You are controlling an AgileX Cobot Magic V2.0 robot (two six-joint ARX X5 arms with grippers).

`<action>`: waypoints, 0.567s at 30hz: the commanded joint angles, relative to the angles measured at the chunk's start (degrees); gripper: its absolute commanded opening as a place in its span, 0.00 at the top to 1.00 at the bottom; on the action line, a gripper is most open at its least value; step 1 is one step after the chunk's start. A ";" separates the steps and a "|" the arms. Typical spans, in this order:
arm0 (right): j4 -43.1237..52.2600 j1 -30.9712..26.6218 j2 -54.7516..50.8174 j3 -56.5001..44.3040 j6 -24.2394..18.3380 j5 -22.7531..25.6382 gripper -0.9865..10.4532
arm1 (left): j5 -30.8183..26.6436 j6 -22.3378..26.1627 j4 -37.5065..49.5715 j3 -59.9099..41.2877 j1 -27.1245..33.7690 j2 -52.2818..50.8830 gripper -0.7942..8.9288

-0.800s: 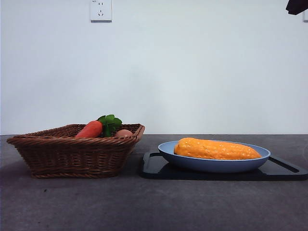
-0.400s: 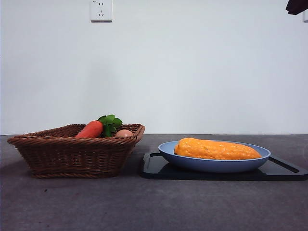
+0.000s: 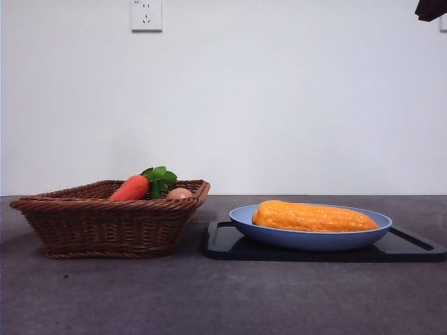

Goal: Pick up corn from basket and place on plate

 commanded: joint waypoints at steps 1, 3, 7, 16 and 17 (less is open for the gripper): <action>0.35 0.24 0.52 0.85 -0.48 -0.35 0.91 | 0.31 -0.24 5.25 -8.39 0.61 -4.11 0.91; 0.35 0.24 0.52 0.85 -0.48 -0.35 0.91 | 0.31 -0.33 7.63 -13.99 0.63 -7.54 0.91; 0.35 0.24 0.52 0.85 -0.48 -0.33 0.91 | 0.28 -0.81 10.99 -24.59 0.76 -14.34 0.91; 0.35 0.24 0.52 0.85 -0.48 -0.35 0.91 | 0.28 -1.86 13.79 -44.06 2.93 -27.96 0.91; 0.35 0.24 0.52 0.85 -0.48 -0.33 0.91 | 0.28 -1.88 13.79 -45.90 3.10 -29.35 0.91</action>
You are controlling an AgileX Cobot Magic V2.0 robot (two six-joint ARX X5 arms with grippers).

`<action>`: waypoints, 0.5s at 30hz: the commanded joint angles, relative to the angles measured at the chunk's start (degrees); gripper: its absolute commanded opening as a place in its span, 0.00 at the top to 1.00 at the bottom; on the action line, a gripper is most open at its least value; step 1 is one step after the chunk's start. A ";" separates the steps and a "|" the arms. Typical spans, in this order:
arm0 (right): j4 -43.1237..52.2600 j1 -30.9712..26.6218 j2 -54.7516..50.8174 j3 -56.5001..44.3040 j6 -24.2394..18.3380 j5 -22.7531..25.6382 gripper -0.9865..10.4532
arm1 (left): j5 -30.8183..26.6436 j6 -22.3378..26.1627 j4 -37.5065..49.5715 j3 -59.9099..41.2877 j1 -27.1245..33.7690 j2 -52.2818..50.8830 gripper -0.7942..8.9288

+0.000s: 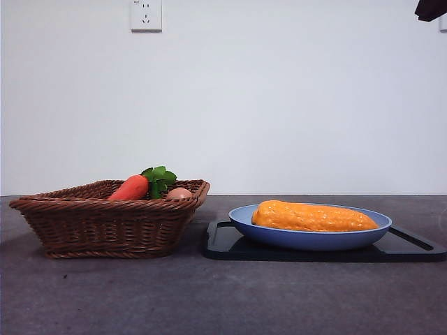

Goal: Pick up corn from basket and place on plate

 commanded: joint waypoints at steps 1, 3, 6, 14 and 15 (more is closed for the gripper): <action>0.33 0.24 0.52 0.87 -0.48 -0.35 0.91 | 0.24 -0.39 0.72 -3.91 0.46 -2.86 0.91; 0.33 0.24 0.52 0.85 -0.48 -0.33 0.91 | 0.26 -0.48 0.68 -7.06 0.50 -5.25 0.91; 0.33 0.24 0.52 0.85 -0.48 -0.33 0.91 | 0.26 -1.55 0.63 -10.67 0.50 -8.02 0.91; 0.33 0.24 0.52 0.87 -0.48 -0.33 0.91 | 0.24 -2.86 -0.81 -15.39 0.50 -12.35 0.91; 0.33 0.24 0.52 0.85 -0.48 -0.35 0.91 | 0.24 -2.86 -1.70 -15.58 0.50 -12.76 0.91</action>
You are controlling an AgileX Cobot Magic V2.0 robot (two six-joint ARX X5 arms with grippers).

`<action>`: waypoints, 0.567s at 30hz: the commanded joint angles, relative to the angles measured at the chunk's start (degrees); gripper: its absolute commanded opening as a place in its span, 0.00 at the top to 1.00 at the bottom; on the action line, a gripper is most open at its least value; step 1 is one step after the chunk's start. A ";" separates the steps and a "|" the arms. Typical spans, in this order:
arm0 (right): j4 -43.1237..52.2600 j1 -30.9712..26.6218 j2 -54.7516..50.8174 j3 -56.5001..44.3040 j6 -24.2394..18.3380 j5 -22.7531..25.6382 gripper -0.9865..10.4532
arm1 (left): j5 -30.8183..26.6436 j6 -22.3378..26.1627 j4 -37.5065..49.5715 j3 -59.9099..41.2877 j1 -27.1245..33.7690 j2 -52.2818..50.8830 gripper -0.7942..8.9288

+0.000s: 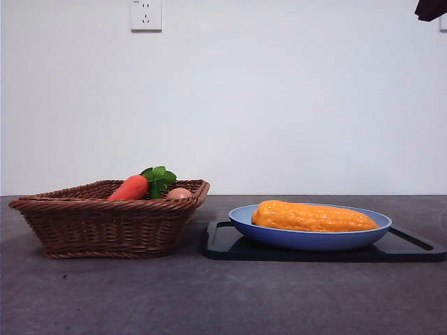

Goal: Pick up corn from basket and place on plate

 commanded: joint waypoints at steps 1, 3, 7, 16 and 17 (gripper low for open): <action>0.33 0.24 0.52 0.85 -0.48 -0.35 0.91 | 0.24 -0.90 -1.53 -0.46 0.22 -1.03 0.91; 0.33 0.24 0.52 0.85 -0.48 -0.33 0.91 | 0.24 -0.87 -3.50 -0.74 0.22 -2.01 0.91; 0.33 0.24 0.52 0.85 -0.48 -0.35 0.91 | 0.26 -0.90 -5.68 -1.22 0.24 -1.97 0.91; 0.33 0.24 0.52 0.87 -0.48 -0.33 0.91 | 0.28 -1.40 -6.19 -2.01 0.22 -1.97 0.91; 0.33 0.24 0.52 0.87 -0.48 -0.33 0.91 | 0.31 -1.36 -6.19 -1.99 0.22 -1.97 0.91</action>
